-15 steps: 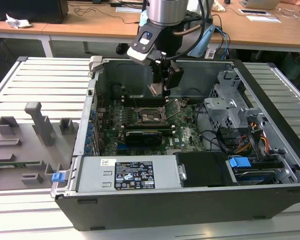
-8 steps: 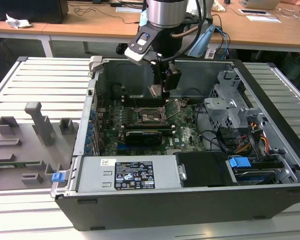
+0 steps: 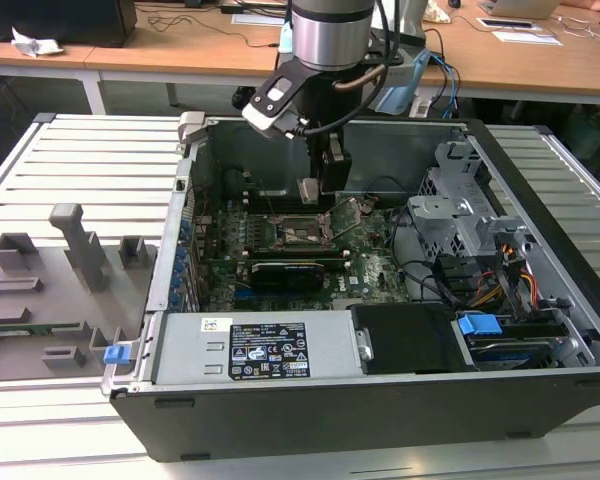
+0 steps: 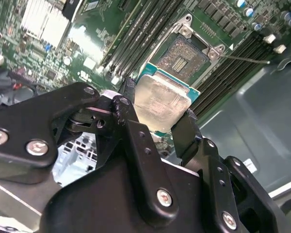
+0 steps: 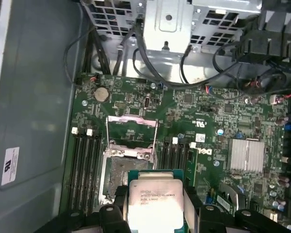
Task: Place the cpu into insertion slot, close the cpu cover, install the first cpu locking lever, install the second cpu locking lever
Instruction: 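Place the cpu into insertion slot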
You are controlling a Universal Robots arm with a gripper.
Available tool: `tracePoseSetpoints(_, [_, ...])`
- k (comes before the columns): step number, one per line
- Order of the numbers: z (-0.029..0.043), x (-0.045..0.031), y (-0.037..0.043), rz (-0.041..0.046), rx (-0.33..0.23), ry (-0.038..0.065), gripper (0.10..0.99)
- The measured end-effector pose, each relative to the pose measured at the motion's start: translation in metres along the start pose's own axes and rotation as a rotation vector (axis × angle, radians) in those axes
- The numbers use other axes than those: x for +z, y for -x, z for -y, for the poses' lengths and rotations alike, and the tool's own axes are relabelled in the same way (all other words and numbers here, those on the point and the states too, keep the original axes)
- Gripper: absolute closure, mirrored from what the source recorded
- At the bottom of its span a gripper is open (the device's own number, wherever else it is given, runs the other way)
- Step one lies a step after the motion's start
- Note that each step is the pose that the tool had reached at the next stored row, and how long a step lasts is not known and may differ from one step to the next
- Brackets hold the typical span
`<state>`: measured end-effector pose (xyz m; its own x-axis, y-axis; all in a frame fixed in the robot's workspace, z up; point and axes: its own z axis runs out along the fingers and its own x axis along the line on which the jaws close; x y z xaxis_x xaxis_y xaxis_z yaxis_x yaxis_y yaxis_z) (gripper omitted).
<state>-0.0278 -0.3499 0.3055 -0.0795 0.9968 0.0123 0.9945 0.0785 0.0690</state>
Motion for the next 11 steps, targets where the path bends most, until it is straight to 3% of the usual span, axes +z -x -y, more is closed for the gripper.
tracePoseSetpoints(11, [0.0009, 0.0189, -0.0026, 0.0029, 0.041, 0.0, 0.545])
